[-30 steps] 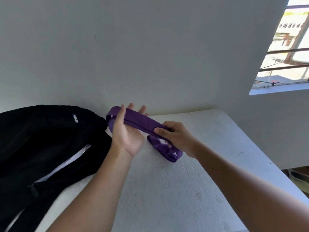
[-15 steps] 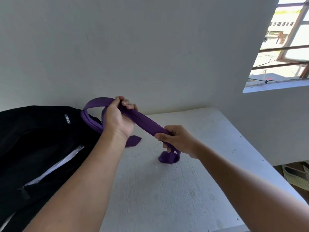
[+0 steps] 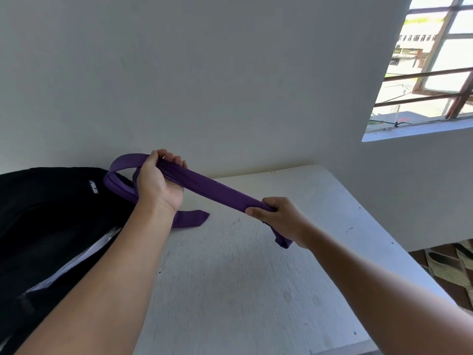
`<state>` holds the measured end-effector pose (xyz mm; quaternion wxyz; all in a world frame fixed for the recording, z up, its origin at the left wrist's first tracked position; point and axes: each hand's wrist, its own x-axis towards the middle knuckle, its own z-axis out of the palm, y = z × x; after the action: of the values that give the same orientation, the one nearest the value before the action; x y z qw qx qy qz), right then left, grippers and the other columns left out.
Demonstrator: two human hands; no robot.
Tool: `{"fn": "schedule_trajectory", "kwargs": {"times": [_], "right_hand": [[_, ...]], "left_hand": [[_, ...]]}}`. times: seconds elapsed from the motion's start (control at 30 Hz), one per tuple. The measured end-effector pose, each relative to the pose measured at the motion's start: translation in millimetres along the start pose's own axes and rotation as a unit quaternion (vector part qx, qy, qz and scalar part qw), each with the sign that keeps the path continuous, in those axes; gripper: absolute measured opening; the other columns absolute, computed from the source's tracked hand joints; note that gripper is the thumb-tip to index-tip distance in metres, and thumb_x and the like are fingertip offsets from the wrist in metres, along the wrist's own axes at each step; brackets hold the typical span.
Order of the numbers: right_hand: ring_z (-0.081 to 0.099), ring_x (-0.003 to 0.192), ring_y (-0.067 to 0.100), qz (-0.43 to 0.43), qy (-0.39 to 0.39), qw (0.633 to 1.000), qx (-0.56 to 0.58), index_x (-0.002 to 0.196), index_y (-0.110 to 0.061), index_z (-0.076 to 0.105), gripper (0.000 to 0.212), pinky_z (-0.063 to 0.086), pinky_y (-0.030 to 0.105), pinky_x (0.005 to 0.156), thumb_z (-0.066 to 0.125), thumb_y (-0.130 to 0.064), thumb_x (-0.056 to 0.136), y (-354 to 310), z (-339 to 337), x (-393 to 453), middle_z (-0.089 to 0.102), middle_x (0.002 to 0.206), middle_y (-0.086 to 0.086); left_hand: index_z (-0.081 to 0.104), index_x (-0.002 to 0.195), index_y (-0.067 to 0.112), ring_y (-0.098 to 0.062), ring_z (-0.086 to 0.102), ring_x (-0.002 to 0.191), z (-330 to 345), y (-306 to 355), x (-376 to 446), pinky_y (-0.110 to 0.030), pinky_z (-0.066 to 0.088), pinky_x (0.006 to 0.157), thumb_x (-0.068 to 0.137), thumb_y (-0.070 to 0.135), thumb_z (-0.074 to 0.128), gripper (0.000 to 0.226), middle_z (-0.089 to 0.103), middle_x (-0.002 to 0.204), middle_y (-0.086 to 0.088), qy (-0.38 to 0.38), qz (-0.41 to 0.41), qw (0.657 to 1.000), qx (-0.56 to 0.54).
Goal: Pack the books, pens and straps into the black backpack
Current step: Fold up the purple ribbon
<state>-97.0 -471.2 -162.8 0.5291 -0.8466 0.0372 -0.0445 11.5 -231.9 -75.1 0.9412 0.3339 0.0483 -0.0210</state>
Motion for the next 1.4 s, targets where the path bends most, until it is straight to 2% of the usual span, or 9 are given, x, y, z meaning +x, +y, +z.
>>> {"fn": "schedule_trajectory", "kwargs": {"times": [0.17,0.37,0.5,0.73,0.93,1.03,1.17,1.27,1.4], "right_hand": [[0.041,0.058,0.015,-0.029,0.012,0.998,0.047,0.082,0.005,0.058,0.055,0.033,0.031,0.057,0.076,-0.046,0.093,-8,7,0,0.048,0.065,0.002],[0.065,0.066,0.025,-0.037,-0.054,0.993,0.094,0.087,0.000,0.070,0.038,0.053,0.040,0.061,0.080,-0.036,0.092,-18,24,-1,0.073,0.082,0.018],[0.059,0.061,0.013,-0.051,-0.030,0.998,0.036,0.080,-0.004,0.068,0.047,0.045,0.032,0.065,0.080,-0.049,0.087,-15,23,-1,0.068,0.068,0.010],[0.051,0.054,0.006,-0.019,0.029,0.998,-0.053,0.078,-0.023,0.068,0.060,0.037,0.039,0.078,0.063,-0.083,0.074,12,12,4,0.061,0.060,-0.004],[0.059,0.064,0.010,-0.023,0.005,0.994,-0.105,0.087,-0.033,0.065,0.051,0.044,0.044,0.085,0.057,-0.083,0.074,0,5,5,0.068,0.070,-0.004],[0.058,0.064,0.017,-0.045,0.016,0.998,-0.047,0.085,-0.022,0.063,0.056,0.045,0.044,0.079,0.065,-0.077,0.074,-9,6,5,0.063,0.068,0.001],[0.062,0.067,0.030,-0.055,0.000,0.998,0.009,0.084,-0.016,0.068,0.048,0.054,0.053,0.068,0.075,-0.064,0.080,-10,7,1,0.069,0.077,0.010],[0.050,0.060,0.012,-0.041,-0.004,0.998,0.051,0.076,-0.013,0.062,0.036,0.040,0.034,0.056,0.079,-0.040,0.091,-7,-2,-2,0.059,0.065,-0.001],[0.064,0.068,0.010,0.021,-0.060,0.988,0.143,0.096,-0.009,0.071,0.024,0.050,0.025,0.063,0.071,-0.033,0.100,-13,-4,-5,0.072,0.079,0.001]], "left_hand": [[0.059,0.139,0.017,-0.024,0.063,0.121,-32,-44,-30,-0.042,0.042,0.101,0.082,0.069,0.067,0.078,0.066,0.134,-0.009,-0.008,-0.146,0.988,0.041],[0.066,0.132,0.005,-0.032,0.063,0.124,-34,-123,-89,-0.041,0.041,0.114,0.083,0.065,0.071,0.078,0.068,0.128,-0.020,-0.055,-0.375,0.925,-0.022],[0.074,0.104,0.013,-0.020,0.067,0.095,-21,-119,-71,-0.033,0.042,0.108,0.087,0.054,0.071,0.044,0.073,0.091,-0.005,-0.055,-0.382,0.920,0.072],[0.065,0.121,0.010,-0.016,0.071,0.090,-8,-114,-44,-0.028,0.057,0.066,0.097,0.006,0.064,0.024,0.076,0.102,-0.004,-0.005,-0.236,0.966,0.106],[0.055,0.100,0.014,-0.026,0.073,0.086,-1,-117,-49,-0.041,0.058,0.082,0.088,-0.001,0.076,0.028,0.075,0.095,-0.013,0.039,-0.012,0.990,0.135],[0.065,0.087,0.015,-0.017,0.067,0.078,-1,-123,-66,-0.035,0.055,0.090,0.085,0.021,0.082,0.018,0.069,0.085,-0.004,0.017,-0.145,0.987,0.066],[0.074,0.117,0.018,-0.021,0.066,0.118,-11,-134,-84,-0.040,0.036,0.113,0.083,0.066,0.071,0.058,0.076,0.117,-0.001,-0.052,-0.352,0.933,0.047],[0.075,0.109,0.029,-0.009,0.061,0.099,-6,-123,-72,-0.030,0.036,0.091,0.089,0.054,0.068,0.033,0.074,0.109,0.006,-0.065,-0.344,0.930,0.110],[0.066,0.116,0.021,-0.018,0.069,0.101,5,-123,-59,-0.034,0.046,0.096,0.104,0.027,0.057,0.017,0.076,0.111,-0.001,-0.064,-0.201,0.966,0.148]]}}
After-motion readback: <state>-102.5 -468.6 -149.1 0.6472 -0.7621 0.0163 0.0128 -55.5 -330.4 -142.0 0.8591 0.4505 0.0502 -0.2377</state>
